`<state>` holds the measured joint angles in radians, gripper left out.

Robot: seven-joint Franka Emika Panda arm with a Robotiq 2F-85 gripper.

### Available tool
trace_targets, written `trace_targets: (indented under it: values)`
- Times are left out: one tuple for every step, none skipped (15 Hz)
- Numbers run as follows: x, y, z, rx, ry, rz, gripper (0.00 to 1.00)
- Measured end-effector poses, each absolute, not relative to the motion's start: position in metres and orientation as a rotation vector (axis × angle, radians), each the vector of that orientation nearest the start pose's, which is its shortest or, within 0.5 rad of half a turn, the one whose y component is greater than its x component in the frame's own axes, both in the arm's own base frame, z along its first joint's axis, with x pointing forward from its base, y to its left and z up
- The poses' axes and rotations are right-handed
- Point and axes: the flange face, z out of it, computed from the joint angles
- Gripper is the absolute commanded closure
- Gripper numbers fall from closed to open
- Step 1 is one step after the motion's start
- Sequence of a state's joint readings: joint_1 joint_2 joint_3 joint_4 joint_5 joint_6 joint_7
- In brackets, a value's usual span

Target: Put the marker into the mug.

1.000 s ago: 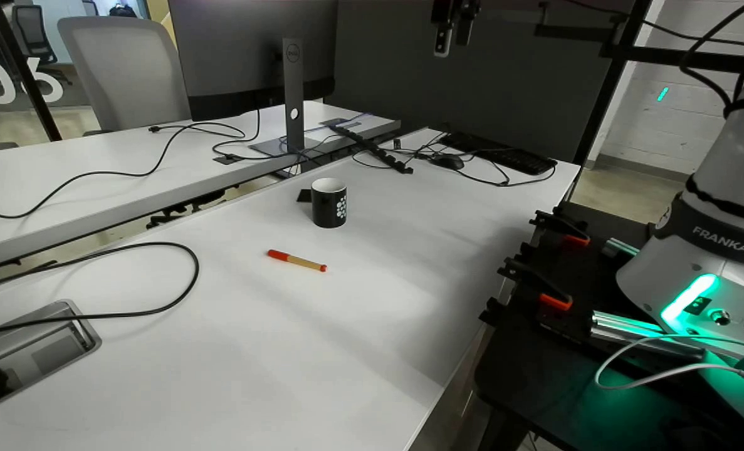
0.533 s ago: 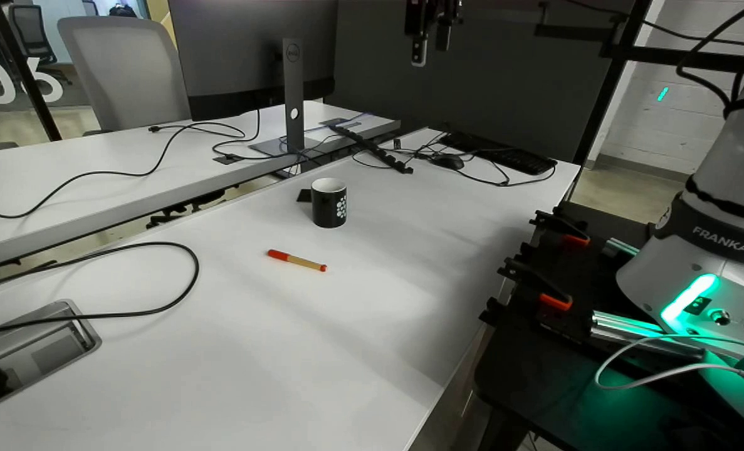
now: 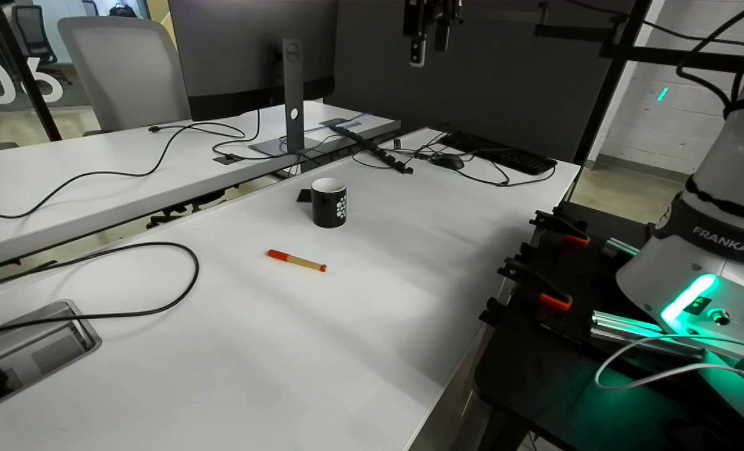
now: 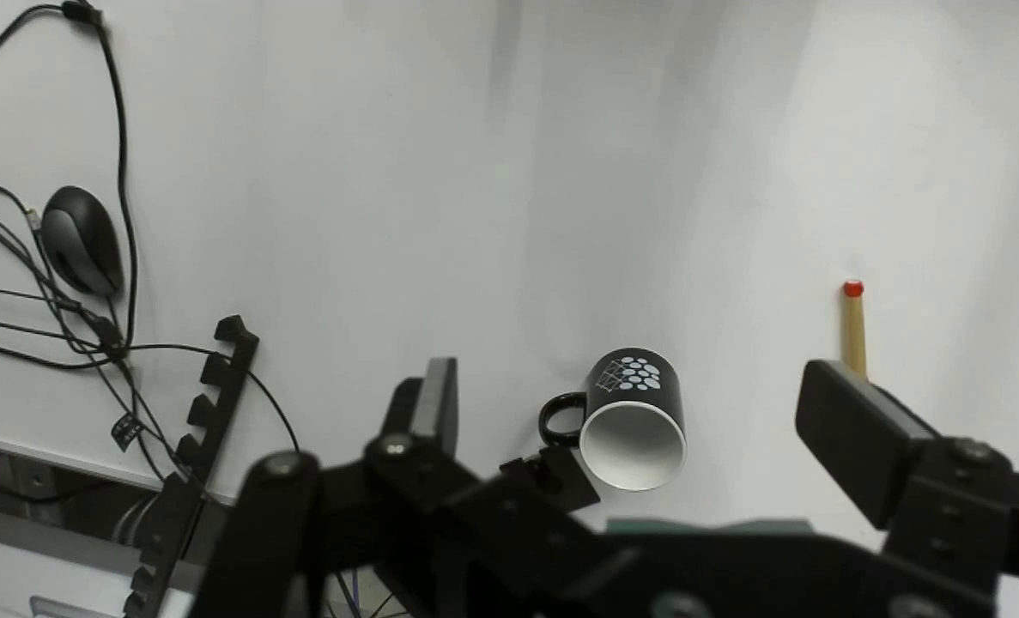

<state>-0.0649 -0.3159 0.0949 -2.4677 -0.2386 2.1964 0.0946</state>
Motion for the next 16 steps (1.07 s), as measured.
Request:
trace_targets:
  values:
    - [0.44, 0.006, 0.413, -3.36, -0.117, -0.09, 0.0]
    - [0.441, 0.008, 0.411, -3.359, -0.127, -0.09, 0.0]
    - [0.442, 0.012, 0.408, -3.355, -0.144, -0.09, 0.0]
    - [0.444, 0.017, 0.403, -3.352, -0.166, -0.087, 0.0]
    - [0.445, 0.024, 0.398, -3.348, -0.194, -0.079, 0.0]
    - [0.446, 0.033, 0.393, -3.345, -0.228, -0.068, 0.0]
    - [0.447, 0.042, 0.387, -3.342, -0.265, -0.054, 0.0]
    - [0.448, 0.052, 0.382, -3.34, -0.302, -0.04, 0.0]
    - [0.448, 0.061, 0.377, -3.337, -0.336, -0.026, 0.0]
    - [0.45, 0.07, 0.373, -3.334, -0.368, -0.013, 0.0]
    - [0.451, 0.078, 0.369, -3.33, -0.398, -0.002, 0.0]
    - [0.453, 0.086, 0.365, -3.326, -0.424, 0.01, 0.0]
    - [0.456, 0.093, 0.361, -3.322, -0.445, 0.02, 0.0]
    - [0.459, 0.098, 0.357, -3.318, -0.457, 0.024, 0.0]
    - [0.463, 0.103, 0.354, -3.313, -0.46, 0.018, 0.0]
    - [0.468, 0.106, 0.351, -3.31, -0.455, 0.011, 0.0]
